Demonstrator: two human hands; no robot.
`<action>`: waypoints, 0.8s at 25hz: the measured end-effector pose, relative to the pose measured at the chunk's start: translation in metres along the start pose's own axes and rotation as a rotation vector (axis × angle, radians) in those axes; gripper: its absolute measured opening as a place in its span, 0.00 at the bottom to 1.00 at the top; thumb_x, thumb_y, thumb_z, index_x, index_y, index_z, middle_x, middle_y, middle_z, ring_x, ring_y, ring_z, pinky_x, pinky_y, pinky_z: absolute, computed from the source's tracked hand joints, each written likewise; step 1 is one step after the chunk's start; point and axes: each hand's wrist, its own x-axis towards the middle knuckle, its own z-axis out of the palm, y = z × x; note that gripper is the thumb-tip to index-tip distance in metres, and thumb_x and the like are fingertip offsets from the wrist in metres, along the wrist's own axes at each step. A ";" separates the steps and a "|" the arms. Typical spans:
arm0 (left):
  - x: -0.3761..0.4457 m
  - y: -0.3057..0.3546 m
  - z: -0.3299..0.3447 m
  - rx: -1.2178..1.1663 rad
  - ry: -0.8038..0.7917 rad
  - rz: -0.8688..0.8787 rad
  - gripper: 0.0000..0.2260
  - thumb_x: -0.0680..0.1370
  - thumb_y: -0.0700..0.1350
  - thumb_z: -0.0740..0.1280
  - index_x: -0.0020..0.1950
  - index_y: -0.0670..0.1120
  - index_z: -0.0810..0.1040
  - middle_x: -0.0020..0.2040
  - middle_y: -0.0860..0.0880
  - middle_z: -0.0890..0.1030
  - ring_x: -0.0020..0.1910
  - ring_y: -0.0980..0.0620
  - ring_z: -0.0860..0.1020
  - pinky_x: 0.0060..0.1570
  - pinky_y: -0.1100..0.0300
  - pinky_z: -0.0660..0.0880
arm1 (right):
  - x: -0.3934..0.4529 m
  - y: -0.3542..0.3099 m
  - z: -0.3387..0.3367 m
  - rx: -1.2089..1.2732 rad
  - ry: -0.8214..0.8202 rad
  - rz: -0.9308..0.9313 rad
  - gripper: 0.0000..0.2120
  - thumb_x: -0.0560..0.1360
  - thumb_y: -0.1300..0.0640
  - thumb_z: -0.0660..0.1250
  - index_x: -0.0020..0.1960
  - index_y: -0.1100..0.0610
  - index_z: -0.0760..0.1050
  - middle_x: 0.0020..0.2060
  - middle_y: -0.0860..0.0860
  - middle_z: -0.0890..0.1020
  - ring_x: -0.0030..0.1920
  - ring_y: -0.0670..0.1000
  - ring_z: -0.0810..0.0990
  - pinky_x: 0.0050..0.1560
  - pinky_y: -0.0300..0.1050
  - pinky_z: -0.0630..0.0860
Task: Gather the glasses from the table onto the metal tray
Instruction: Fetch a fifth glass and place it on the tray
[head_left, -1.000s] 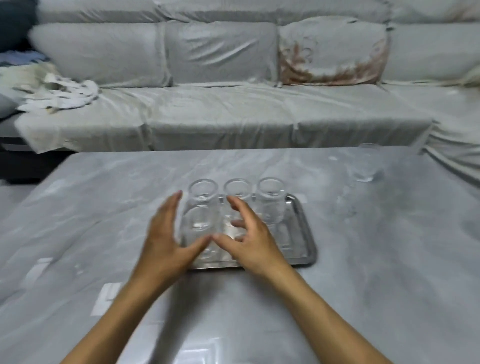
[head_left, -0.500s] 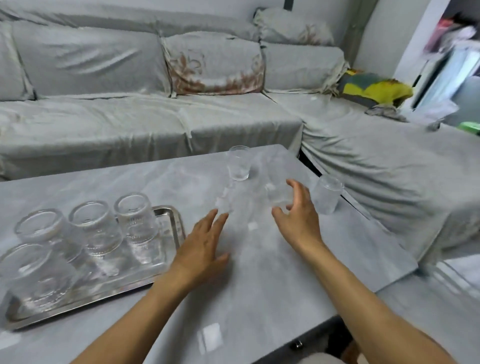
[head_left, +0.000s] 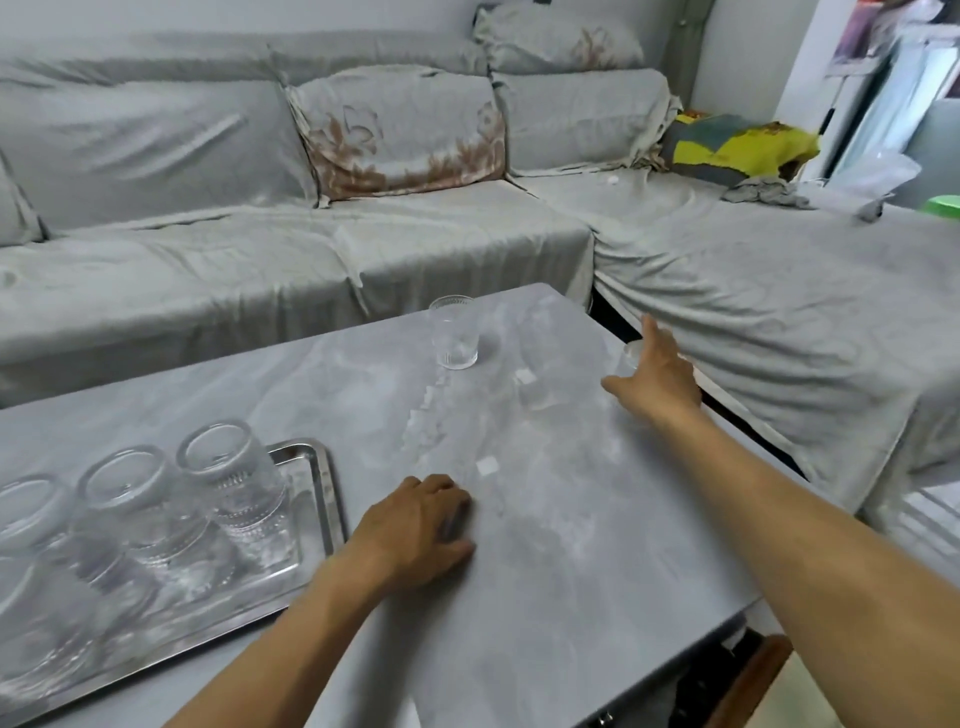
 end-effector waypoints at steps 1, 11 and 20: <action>0.001 -0.002 0.000 -0.010 0.003 0.004 0.23 0.72 0.62 0.62 0.65 0.56 0.71 0.65 0.57 0.72 0.60 0.51 0.71 0.55 0.53 0.74 | 0.006 0.002 0.002 0.011 -0.009 -0.009 0.37 0.71 0.51 0.70 0.75 0.51 0.56 0.76 0.54 0.57 0.66 0.66 0.68 0.59 0.55 0.70; -0.032 -0.001 -0.026 -0.194 0.126 -0.038 0.20 0.74 0.47 0.66 0.66 0.47 0.73 0.66 0.47 0.75 0.62 0.44 0.73 0.58 0.48 0.74 | -0.045 -0.012 0.001 0.350 0.014 0.030 0.33 0.59 0.43 0.77 0.62 0.41 0.70 0.62 0.56 0.76 0.54 0.60 0.79 0.55 0.60 0.77; -0.225 -0.140 -0.085 -0.144 0.918 -0.424 0.11 0.71 0.39 0.70 0.52 0.47 0.81 0.54 0.50 0.82 0.52 0.48 0.77 0.51 0.61 0.71 | -0.219 -0.203 0.036 0.957 -0.258 -0.270 0.25 0.58 0.44 0.80 0.52 0.42 0.75 0.51 0.46 0.82 0.47 0.49 0.83 0.41 0.51 0.82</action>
